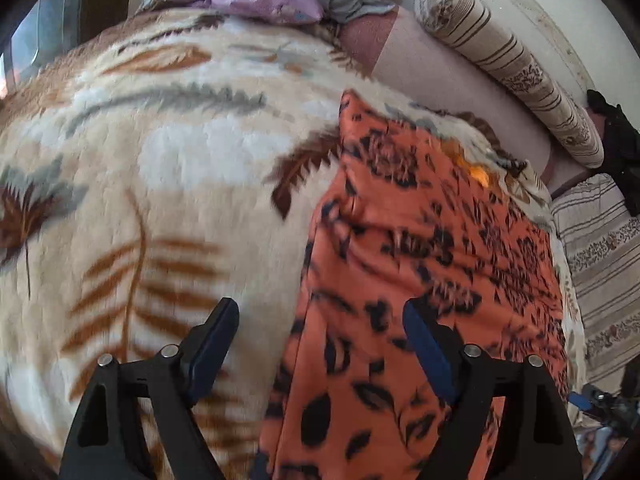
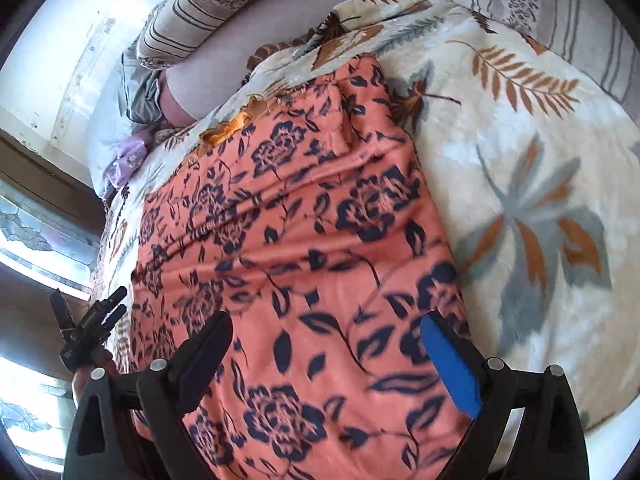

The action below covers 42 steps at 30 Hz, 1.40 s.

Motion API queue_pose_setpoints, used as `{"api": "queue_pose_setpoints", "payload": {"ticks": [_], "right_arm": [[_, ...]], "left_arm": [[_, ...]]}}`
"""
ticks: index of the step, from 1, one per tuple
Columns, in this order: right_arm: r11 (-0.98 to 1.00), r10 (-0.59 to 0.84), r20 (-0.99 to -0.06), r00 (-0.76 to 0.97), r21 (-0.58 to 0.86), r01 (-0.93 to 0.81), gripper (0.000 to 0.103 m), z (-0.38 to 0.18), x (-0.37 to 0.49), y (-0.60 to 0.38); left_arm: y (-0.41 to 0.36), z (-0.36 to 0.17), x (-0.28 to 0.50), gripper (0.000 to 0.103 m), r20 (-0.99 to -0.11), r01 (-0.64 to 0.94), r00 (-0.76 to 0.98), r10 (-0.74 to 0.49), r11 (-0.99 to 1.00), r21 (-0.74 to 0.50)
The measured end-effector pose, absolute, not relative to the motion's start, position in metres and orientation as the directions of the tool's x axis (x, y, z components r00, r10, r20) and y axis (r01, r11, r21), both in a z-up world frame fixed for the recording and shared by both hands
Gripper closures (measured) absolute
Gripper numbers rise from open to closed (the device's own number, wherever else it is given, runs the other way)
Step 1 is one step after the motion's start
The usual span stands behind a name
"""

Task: Fold small clothes
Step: 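Grasp the blouse hem with both tools and lift it toward the collar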

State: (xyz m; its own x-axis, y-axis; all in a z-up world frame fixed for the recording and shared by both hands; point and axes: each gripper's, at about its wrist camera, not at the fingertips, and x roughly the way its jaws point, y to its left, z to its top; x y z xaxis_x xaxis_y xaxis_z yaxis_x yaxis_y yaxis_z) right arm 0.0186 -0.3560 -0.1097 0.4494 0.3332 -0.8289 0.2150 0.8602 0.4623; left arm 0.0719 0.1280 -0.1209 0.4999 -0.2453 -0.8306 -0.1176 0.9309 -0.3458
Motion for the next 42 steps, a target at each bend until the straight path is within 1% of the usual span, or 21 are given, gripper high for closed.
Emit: {"api": "queue_pose_setpoints", "payload": {"ticks": [1,4,7,10,12,14,15,16,18,22,23,25,26,27,31,33,35,36,38,39,42], "right_arm": [[0.849,0.353,-0.853,0.384,0.465,0.252,0.004,-0.129,0.013,-0.359],[0.803,0.391,-0.8,0.456,0.538,0.256,0.004,-0.118,-0.009,-0.368],[0.773,0.413,-0.748,0.52,0.59,0.235,0.004,-0.103,-0.029,-0.375],[0.79,0.376,-0.789,0.486,0.547,0.277,0.004,-0.111,-0.044,-0.389],[0.751,0.413,-0.804,0.427,0.566,0.339,0.005,-0.13,-0.049,-0.399],[0.724,0.455,-0.782,0.427,0.604,0.335,0.011,-0.135,-0.056,-0.402],[0.725,0.46,-0.779,0.427,0.607,0.326,0.022,-0.133,-0.058,-0.403],[0.718,0.474,-0.776,0.415,0.614,0.327,0.042,-0.139,-0.056,-0.402],[0.709,0.487,-0.783,0.388,0.613,0.349,0.062,-0.149,-0.059,-0.405],[0.691,0.508,-0.773,0.379,0.629,0.356,0.063,-0.152,-0.066,-0.408],[0.687,0.514,-0.772,0.374,0.632,0.359,0.062,-0.153,-0.067,-0.409],[0.685,0.523,-0.766,0.374,0.639,0.35,0.055,-0.151,-0.067,-0.41],[0.698,0.516,-0.772,0.37,0.63,0.341,0.055,-0.149,-0.066,-0.408],[0.716,0.503,-0.783,0.366,0.615,0.33,0.055,-0.148,-0.065,-0.405],[0.745,0.492,-0.794,0.356,0.596,0.299,0.041,-0.144,-0.06,-0.394],[0.763,0.479,-0.808,0.344,0.577,0.291,0.04,-0.143,-0.058,-0.391],[0.792,0.464,-0.823,0.327,0.551,0.263,0.042,-0.14,-0.057,-0.387],[0.802,0.455,-0.831,0.322,0.539,0.257,0.047,-0.14,-0.057,-0.387],[0.814,0.434,-0.845,0.311,0.516,0.266,0.073,-0.14,-0.058,-0.389],[0.8,0.456,-0.832,0.314,0.539,0.266,0.094,-0.14,-0.059,-0.391],[0.788,0.475,-0.802,0.361,0.57,0.23,0.095,-0.12,-0.066,-0.396]], "left_arm": [[0.125,-0.126,0.058,0.016,-0.844,-0.092,0.477,-0.247,0.941,-0.327],[0.106,-0.116,0.017,0.016,-0.873,0.036,0.466,-0.142,0.989,-0.142],[0.118,-0.11,-0.022,0.016,-0.856,0.016,0.465,-0.226,0.969,-0.247],[0.127,-0.112,-0.044,0.016,-0.864,-0.02,0.438,-0.249,0.958,-0.287],[0.127,-0.12,-0.049,0.016,-0.885,-0.038,0.4,-0.24,0.96,-0.278],[0.122,-0.12,-0.052,0.016,-0.892,-0.031,0.393,-0.221,0.967,-0.253],[0.12,-0.12,-0.051,0.016,-0.893,-0.031,0.386,-0.23,0.965,-0.262],[0.121,-0.12,-0.051,0.016,-0.891,-0.037,0.381,-0.247,0.959,-0.282],[0.124,-0.119,-0.053,0.016,-0.887,-0.059,0.383,-0.257,0.952,-0.301],[0.122,-0.118,-0.054,0.02,-0.888,-0.063,0.366,-0.279,0.944,-0.323],[0.121,-0.119,-0.054,0.024,-0.892,-0.064,0.364,-0.269,0.948,-0.312],[0.12,-0.118,-0.056,0.047,-0.9,-0.059,0.359,-0.246,0.957,-0.285],[0.121,-0.119,-0.057,0.065,-0.905,-0.055,0.354,-0.236,0.961,-0.272],[0.122,-0.119,-0.058,0.073,-0.908,-0.053,0.351,-0.228,0.964,-0.262],[0.128,-0.116,-0.062,0.079,-0.908,-0.051,0.347,-0.235,0.962,-0.268],[0.127,-0.114,-0.065,0.09,-0.909,-0.039,0.346,-0.233,0.964,-0.262],[0.126,-0.113,-0.067,0.094,-0.908,-0.021,0.348,-0.233,0.967,-0.256],[0.126,-0.112,-0.067,0.096,-0.908,-0.015,0.349,-0.233,0.967,-0.254],[0.126,-0.111,-0.066,0.097,-0.905,-0.021,0.354,-0.235,0.966,-0.259],[0.127,-0.108,-0.067,0.097,-0.9,-0.023,0.364,-0.239,0.964,-0.266],[0.13,-0.085,-0.071,0.097,-0.867,-0.004,0.429,-0.256,0.959,-0.285]]}}
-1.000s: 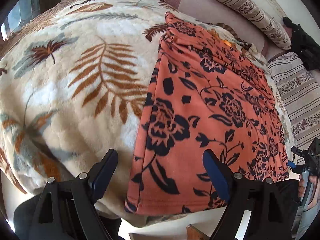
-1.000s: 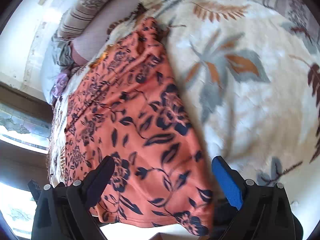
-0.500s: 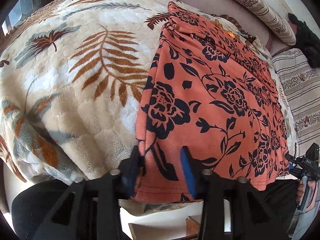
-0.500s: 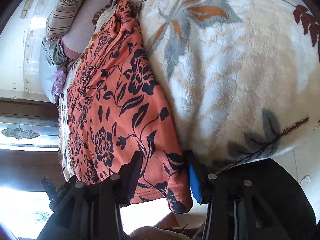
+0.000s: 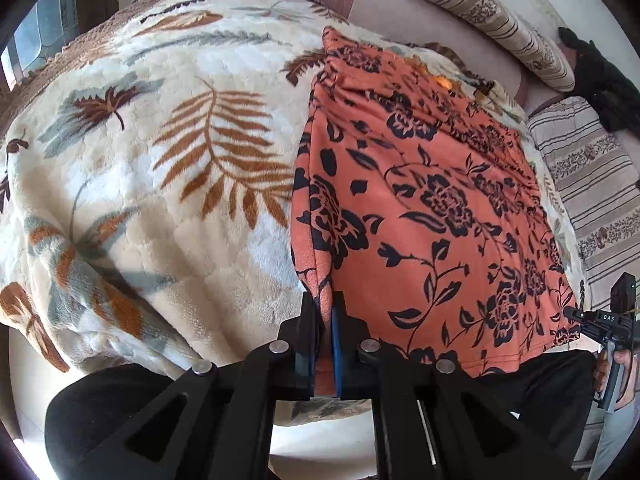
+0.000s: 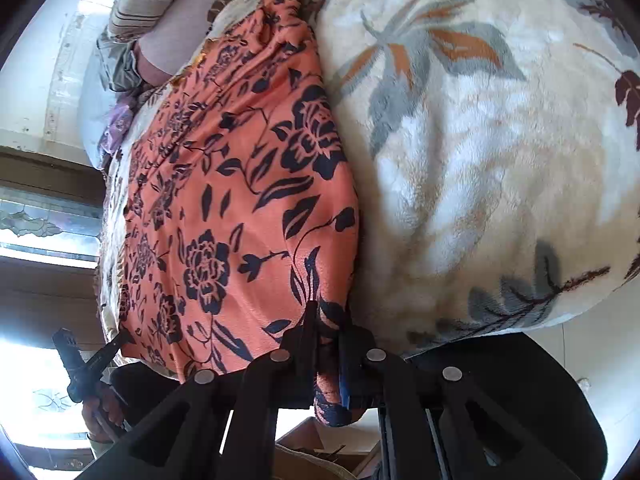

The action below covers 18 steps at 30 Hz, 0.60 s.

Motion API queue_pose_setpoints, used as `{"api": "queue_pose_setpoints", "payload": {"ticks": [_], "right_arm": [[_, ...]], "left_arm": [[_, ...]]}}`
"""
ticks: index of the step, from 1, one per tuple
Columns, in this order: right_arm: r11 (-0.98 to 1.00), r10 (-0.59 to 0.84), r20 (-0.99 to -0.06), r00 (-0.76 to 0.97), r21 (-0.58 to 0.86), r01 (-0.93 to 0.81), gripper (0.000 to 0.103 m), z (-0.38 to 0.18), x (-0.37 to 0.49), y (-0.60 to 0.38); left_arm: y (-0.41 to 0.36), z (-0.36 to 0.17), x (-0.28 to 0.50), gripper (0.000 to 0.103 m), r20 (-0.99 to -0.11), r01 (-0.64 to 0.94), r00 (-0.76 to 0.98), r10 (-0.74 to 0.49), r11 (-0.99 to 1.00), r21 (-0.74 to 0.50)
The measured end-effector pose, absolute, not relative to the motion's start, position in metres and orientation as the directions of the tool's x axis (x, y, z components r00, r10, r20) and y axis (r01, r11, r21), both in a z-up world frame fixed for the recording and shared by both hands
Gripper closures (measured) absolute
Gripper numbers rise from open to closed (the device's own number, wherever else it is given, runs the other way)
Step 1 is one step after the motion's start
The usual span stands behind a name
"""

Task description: Fold small clothes

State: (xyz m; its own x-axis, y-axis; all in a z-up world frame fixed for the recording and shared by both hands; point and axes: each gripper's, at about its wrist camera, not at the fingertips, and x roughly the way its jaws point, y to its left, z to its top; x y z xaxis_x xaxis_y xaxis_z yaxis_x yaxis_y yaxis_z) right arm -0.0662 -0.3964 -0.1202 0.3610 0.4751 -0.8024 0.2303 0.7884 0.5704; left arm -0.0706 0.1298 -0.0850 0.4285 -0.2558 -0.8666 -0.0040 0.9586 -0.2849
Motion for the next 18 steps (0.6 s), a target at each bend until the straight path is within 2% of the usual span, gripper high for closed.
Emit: {"api": "queue_pose_setpoints", "payload": {"ticks": [2,3,5,7,8,9,10,11,12,13,14,18], "right_arm": [[0.757,0.506,-0.765,0.399,0.616,0.22,0.095,-0.11,-0.071,-0.403],[0.746,0.517,-0.752,0.41,0.63,0.215,0.091,-0.108,-0.072,-0.404],[0.757,0.514,-0.772,0.375,0.613,0.226,0.09,-0.115,-0.069,-0.403],[0.769,0.517,-0.801,0.3,0.589,0.247,0.082,-0.131,-0.064,-0.398],[0.774,0.511,-0.815,0.274,0.575,0.265,0.076,-0.138,-0.063,-0.396],[0.772,0.518,-0.818,0.252,0.573,0.274,0.064,-0.144,-0.061,-0.394],[0.764,0.535,-0.809,0.244,0.587,0.269,0.056,-0.146,-0.06,-0.392],[0.761,0.542,-0.801,0.256,0.596,0.256,0.053,-0.144,-0.059,-0.392],[0.768,0.538,-0.799,0.269,0.596,0.235,0.057,-0.139,-0.059,-0.391],[0.776,0.533,-0.8,0.275,0.592,0.218,0.082,-0.136,-0.059,-0.391],[0.785,0.521,-0.808,0.277,0.58,0.218,0.098,-0.132,-0.059,-0.391],[0.739,0.542,-0.747,0.384,0.642,0.206,0.097,-0.104,-0.066,-0.404]], "left_arm": [[0.132,-0.075,-0.071,0.096,-0.85,0.004,0.457,-0.264,0.956,-0.294],[0.132,-0.077,-0.069,0.095,-0.854,-0.005,0.451,-0.259,0.956,-0.293],[0.13,-0.092,-0.064,0.091,-0.881,-0.017,0.406,-0.243,0.962,-0.273],[0.126,-0.112,-0.06,0.065,-0.919,-0.047,0.34,-0.201,0.972,-0.23],[0.123,-0.12,-0.059,0.039,-0.932,-0.053,0.309,-0.188,0.975,-0.215],[0.119,-0.121,-0.06,0.035,-0.928,-0.038,0.318,-0.194,0.975,-0.217],[0.114,-0.119,-0.061,0.035,-0.92,-0.02,0.346,-0.184,0.979,-0.204],[0.111,-0.118,-0.062,0.038,-0.915,-0.003,0.361,-0.183,0.98,-0.197],[0.109,-0.117,-0.062,0.074,-0.913,0.015,0.356,-0.2,0.978,-0.209],[0.108,-0.117,-0.06,0.1,-0.921,0.023,0.336,-0.198,0.979,-0.202],[0.109,-0.114,-0.059,0.097,-0.919,0.027,0.338,-0.204,0.978,-0.207],[0.122,-0.074,-0.063,0.097,-0.853,0.026,0.448,-0.269,0.957,-0.288]]}}
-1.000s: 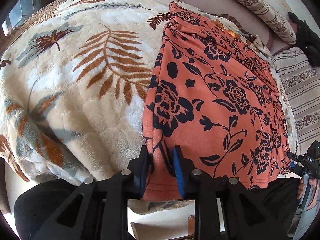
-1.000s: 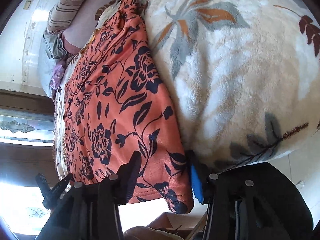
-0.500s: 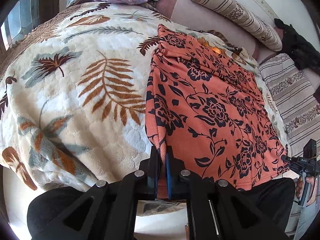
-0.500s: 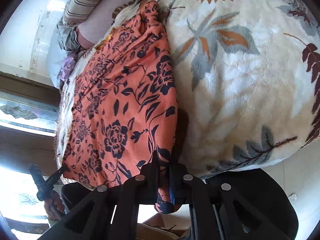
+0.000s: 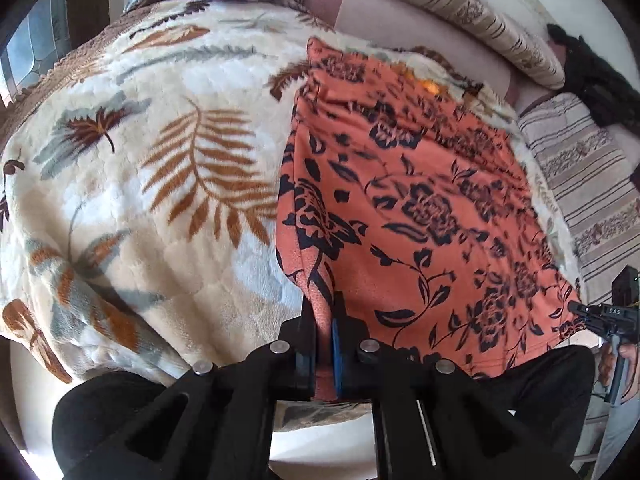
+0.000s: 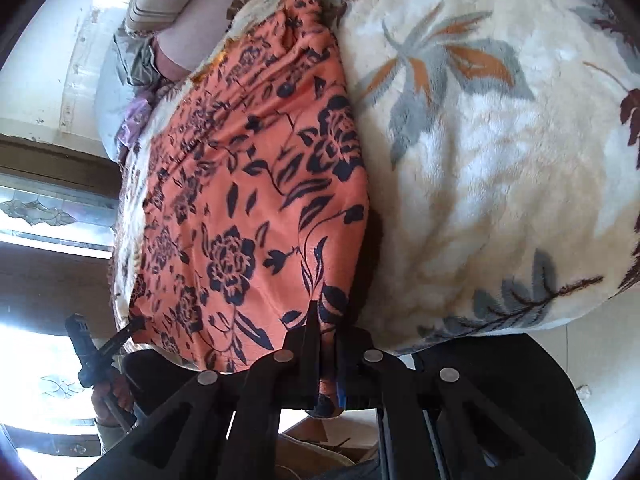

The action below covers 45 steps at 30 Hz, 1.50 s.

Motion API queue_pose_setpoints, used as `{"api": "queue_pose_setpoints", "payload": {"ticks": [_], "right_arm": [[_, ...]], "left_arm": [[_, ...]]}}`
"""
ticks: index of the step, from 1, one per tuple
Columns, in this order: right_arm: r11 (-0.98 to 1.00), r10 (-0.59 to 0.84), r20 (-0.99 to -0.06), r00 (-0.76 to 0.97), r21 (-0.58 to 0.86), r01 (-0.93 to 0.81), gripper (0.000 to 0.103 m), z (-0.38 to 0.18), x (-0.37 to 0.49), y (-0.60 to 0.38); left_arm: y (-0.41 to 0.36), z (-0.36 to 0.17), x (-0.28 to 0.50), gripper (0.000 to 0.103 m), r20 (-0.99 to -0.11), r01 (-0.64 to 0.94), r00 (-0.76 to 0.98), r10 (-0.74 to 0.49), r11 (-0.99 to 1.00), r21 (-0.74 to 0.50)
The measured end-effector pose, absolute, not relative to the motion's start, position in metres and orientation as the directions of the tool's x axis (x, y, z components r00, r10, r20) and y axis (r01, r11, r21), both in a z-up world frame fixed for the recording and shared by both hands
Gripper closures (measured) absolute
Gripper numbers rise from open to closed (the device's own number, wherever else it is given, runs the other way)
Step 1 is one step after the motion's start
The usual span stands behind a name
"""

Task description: Fold small clothes

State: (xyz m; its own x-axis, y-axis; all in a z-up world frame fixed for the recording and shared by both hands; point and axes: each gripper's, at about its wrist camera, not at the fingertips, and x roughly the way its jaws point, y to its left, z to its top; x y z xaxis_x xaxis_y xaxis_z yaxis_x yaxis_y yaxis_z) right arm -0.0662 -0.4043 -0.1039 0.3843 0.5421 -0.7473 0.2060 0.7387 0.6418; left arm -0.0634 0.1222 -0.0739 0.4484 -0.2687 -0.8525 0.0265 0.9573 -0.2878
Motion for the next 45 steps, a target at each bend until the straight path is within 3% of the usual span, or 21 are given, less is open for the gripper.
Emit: {"api": "queue_pose_setpoints", "payload": {"ticks": [4,6,12,16,19,22,25,28,29,30,31,33,35,36,37,38,40,45], "right_arm": [[0.734,0.55,-0.757,0.352,0.64,0.229,0.097,-0.115,-0.066,-0.404],[0.733,0.557,-0.771,0.307,0.631,0.254,0.097,-0.131,-0.063,-0.404],[0.689,0.582,-0.709,0.399,0.69,0.221,0.097,-0.104,-0.055,-0.413],[0.709,0.599,-0.756,0.263,0.654,0.264,0.097,-0.138,-0.038,-0.399],[0.696,0.611,-0.737,0.29,0.674,0.248,0.097,-0.125,-0.011,-0.402],[0.634,0.633,-0.637,0.44,0.753,0.176,0.097,-0.075,0.041,-0.418],[0.633,0.596,-0.564,0.572,0.768,0.097,0.097,-0.031,0.106,-0.431],[0.599,0.559,-0.534,0.634,0.789,0.137,0.096,-0.047,0.173,-0.449],[0.601,0.542,-0.55,0.635,0.782,0.165,0.094,-0.064,0.195,-0.452],[0.618,0.514,-0.587,0.625,0.759,0.204,0.088,-0.087,0.216,-0.454],[0.654,0.484,-0.648,0.588,0.714,0.249,0.073,-0.11,0.233,-0.454],[0.685,0.442,-0.724,0.529,0.654,0.323,0.054,-0.145,0.246,-0.453],[0.655,0.448,-0.664,0.599,0.7,0.285,0.047,-0.14,0.232,-0.454],[0.671,0.444,-0.66,0.607,0.693,0.263,0.028,-0.132,0.225,-0.453],[0.694,0.431,-0.661,0.614,0.678,0.242,0.017,-0.124,0.217,-0.453],[0.715,0.408,-0.662,0.628,0.66,0.231,0.017,-0.116,0.21,-0.454],[0.731,0.375,-0.652,0.659,0.645,0.222,0.015,-0.106,0.195,-0.456],[0.798,0.451,-0.742,0.496,0.584,0.147,0.013,-0.129,0.201,-0.416]], "left_arm": [[0.129,-0.096,-0.053,0.097,-0.884,-0.017,0.373,-0.281,0.951,-0.31],[0.125,-0.119,-0.049,0.097,-0.927,-0.035,0.294,-0.233,0.967,-0.254],[0.125,-0.074,-0.048,0.097,-0.864,0.017,0.417,-0.284,0.952,-0.305],[0.125,-0.12,-0.028,0.097,-0.938,-0.029,0.234,-0.256,0.962,-0.27],[0.118,-0.082,-0.002,0.097,-0.904,0.04,0.307,-0.299,0.953,-0.301],[0.121,-0.018,0.049,0.097,-0.809,0.087,0.444,-0.386,0.917,-0.39],[0.122,0.018,0.115,0.096,-0.72,0.106,0.581,-0.38,0.912,-0.396],[0.116,-0.012,0.191,0.084,-0.734,0.073,0.583,-0.349,0.922,-0.38],[0.115,-0.032,0.211,0.064,-0.757,0.058,0.571,-0.318,0.935,-0.349],[0.109,-0.057,0.23,0.038,-0.788,0.044,0.555,-0.269,0.955,-0.295],[0.105,-0.082,0.247,0.034,-0.823,0.019,0.525,-0.216,0.97,-0.242],[0.109,-0.118,0.261,0.032,-0.875,-0.018,0.448,-0.182,0.977,-0.213],[0.125,-0.11,0.25,0.033,-0.831,-0.048,0.492,-0.259,0.945,-0.323],[0.133,-0.098,0.242,0.032,-0.799,-0.042,0.53,-0.285,0.932,-0.361],[0.141,-0.084,0.231,0.032,-0.772,-0.046,0.574,-0.272,0.931,-0.362],[0.15,-0.071,0.219,0.03,-0.742,-0.057,0.625,-0.243,0.933,-0.354],[0.164,-0.059,0.196,0.014,-0.686,-0.089,0.698,-0.207,0.925,-0.37],[0.128,-0.107,0.197,0.013,-0.799,-0.012,0.524,-0.294,0.936,-0.352]]}}
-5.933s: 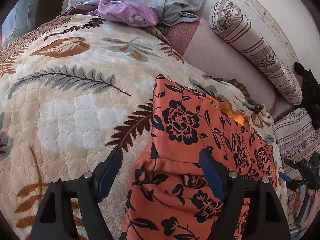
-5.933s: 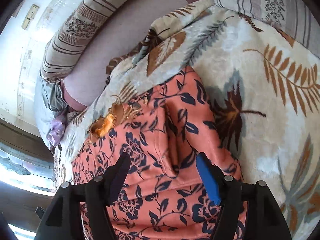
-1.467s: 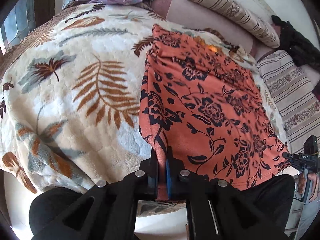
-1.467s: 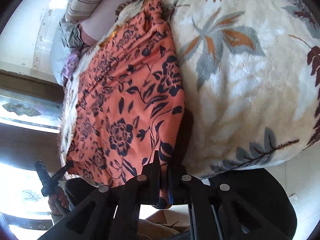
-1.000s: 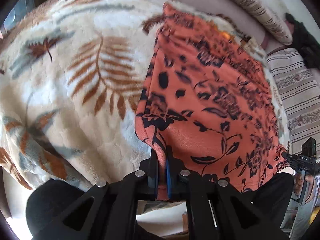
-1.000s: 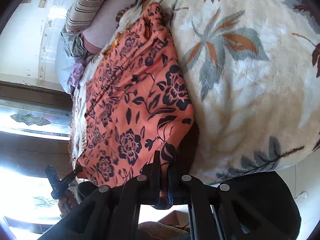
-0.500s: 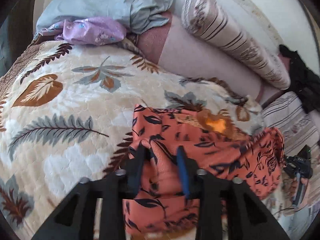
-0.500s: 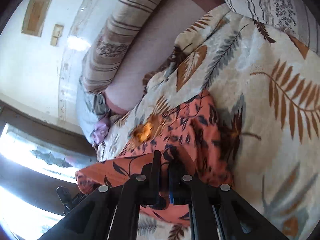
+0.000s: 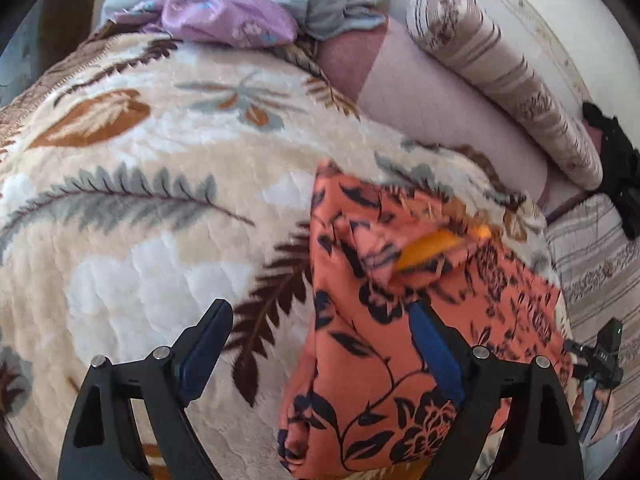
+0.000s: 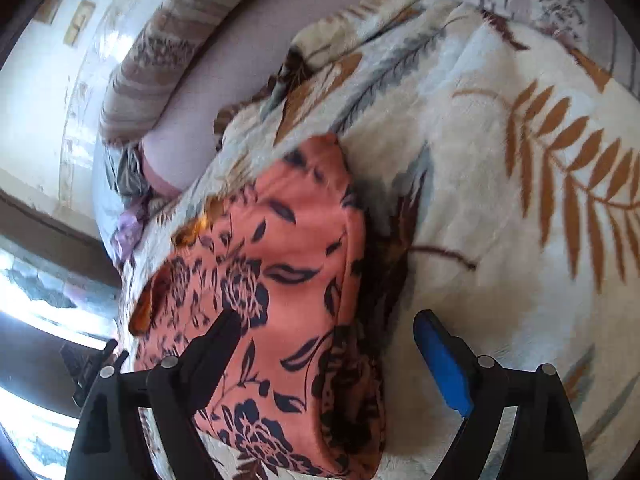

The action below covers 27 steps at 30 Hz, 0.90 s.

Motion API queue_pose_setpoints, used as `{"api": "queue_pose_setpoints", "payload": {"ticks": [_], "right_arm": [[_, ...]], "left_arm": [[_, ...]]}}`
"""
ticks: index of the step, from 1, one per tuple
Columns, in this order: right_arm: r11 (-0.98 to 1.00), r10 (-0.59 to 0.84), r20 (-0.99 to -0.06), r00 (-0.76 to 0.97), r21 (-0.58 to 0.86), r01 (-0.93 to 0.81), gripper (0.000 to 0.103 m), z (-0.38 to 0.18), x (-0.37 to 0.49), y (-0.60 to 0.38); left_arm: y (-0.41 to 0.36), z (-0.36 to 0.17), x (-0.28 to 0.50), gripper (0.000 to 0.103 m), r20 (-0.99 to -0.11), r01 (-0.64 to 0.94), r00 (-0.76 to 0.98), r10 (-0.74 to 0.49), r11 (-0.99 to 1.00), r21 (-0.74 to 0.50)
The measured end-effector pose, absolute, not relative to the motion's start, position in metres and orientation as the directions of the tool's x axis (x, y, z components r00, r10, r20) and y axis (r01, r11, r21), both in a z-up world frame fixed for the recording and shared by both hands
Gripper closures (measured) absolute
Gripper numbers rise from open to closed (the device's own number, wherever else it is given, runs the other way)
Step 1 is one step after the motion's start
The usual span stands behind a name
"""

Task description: Fold small clothes

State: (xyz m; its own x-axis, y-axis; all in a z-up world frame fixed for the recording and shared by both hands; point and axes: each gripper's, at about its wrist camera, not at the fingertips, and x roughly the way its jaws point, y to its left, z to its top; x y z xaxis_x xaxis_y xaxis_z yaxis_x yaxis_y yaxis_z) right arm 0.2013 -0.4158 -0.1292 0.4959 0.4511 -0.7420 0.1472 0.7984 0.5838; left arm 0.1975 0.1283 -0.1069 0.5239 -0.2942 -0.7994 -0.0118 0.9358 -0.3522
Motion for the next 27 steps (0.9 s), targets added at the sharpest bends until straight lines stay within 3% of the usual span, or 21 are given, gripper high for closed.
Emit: {"api": "queue_pose_setpoints", "payload": {"ticks": [2,3,4,5,6,10,15,18,19,20,21,23,27], "right_arm": [[0.872,0.382,-0.788,0.483,0.481,0.094,0.016,-0.128,0.208,-0.389],[0.884,0.372,-0.805,0.462,0.459,0.09,0.038,-0.13,0.21,-0.379],[0.885,0.379,-0.822,0.426,0.456,0.091,0.075,-0.131,0.214,-0.372],[0.894,0.365,-0.831,0.419,0.439,0.092,0.077,-0.126,0.216,-0.368],[0.905,0.347,-0.84,0.418,0.417,0.087,0.08,-0.119,0.216,-0.363],[0.882,0.381,-0.779,0.498,0.468,0.057,0.083,-0.063,0.194,-0.367],[0.877,0.416,-0.756,0.505,0.48,-0.004,0.083,-0.018,0.124,-0.372],[0.844,0.477,-0.774,0.417,0.535,0.027,0.076,-0.054,0.076,-0.376],[0.855,0.463,-0.801,0.38,0.516,0.046,0.051,-0.077,0.061,-0.377],[0.871,0.439,-0.839,0.32,0.485,0.078,0.028,-0.106,0.049,-0.379],[0.886,0.403,-0.877,0.26,0.446,0.131,0.006,-0.133,0.038,-0.383],[0.863,0.42,-0.828,0.372,0.491,0.118,0.009,-0.133,0.016,-0.393],[0.815,0.416,-0.777,0.473,0.549,0.186,0.009,-0.105,0.006,-0.42]], "left_arm": [[0.102,-0.125,0.197,0.013,-0.849,0.039,0.476,-0.229,0.97,-0.24],[0.087,-0.123,0.194,0.028,-0.84,0.08,0.516,-0.168,0.986,-0.148],[0.076,-0.121,0.197,0.05,-0.844,0.138,0.501,-0.189,0.981,-0.138],[0.071,-0.116,0.2,0.071,-0.86,0.143,0.469,-0.2,0.978,-0.149],[0.07,-0.108,0.205,0.085,-0.872,0.112,0.455,-0.183,0.983,-0.148],[0.081,-0.049,0.189,0.089,-0.82,0.109,0.513,-0.253,0.967,-0.23],[0.091,-0.005,0.105,0.089,-0.77,0.146,0.554,-0.316,0.948,-0.283],[0.106,-0.04,0.053,0.082,-0.802,0.076,0.509,-0.314,0.944,-0.321],[0.109,-0.064,0.04,0.074,-0.826,0.056,0.48,-0.296,0.95,-0.307],[0.113,-0.093,0.033,0.059,-0.872,0.023,0.419,-0.253,0.963,-0.268],[0.12,-0.116,0.027,0.058,-0.906,-0.022,0.356,-0.229,0.967,-0.254],[0.134,-0.109,0.016,0.057,-0.853,-0.033,0.435,-0.287,0.942,-0.334],[0.14,-0.076,0.025,0.056,-0.842,-0.056,0.498,-0.207,0.961,-0.27]]}}
